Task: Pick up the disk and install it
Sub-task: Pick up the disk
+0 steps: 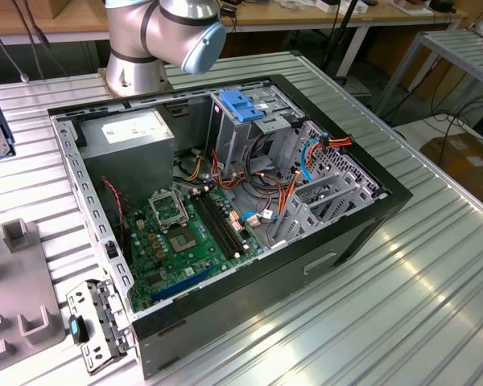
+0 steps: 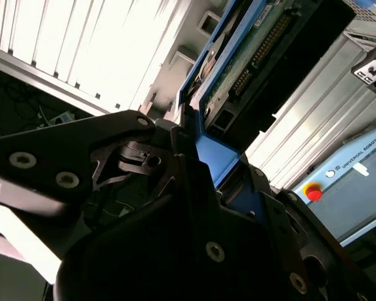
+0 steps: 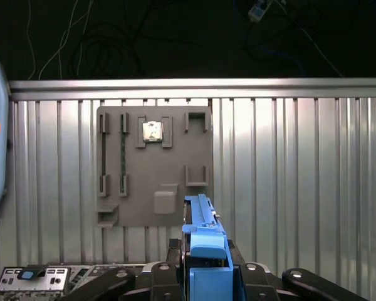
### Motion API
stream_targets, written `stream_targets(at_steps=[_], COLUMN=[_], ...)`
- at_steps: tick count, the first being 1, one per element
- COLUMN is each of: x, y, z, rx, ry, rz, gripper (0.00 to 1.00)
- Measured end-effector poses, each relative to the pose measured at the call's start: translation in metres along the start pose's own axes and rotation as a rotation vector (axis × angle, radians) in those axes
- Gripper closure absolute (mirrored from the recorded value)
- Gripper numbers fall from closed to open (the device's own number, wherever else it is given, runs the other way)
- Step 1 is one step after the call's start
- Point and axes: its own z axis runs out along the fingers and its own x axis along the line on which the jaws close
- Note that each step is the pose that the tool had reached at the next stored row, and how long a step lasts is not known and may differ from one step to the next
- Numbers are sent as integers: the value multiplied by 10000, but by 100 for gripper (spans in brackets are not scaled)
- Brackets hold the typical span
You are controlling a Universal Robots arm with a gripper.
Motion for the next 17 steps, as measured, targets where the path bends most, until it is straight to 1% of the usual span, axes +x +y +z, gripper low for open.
stream_targets(at_steps=[6,16,17], x=[-2,-5,-5], y=[-83,-271,-302], z=[1,1,0], rx=[-1,-1,-1], ry=[1,1,1], rz=[0,0,0], gripper=[63,63,63])
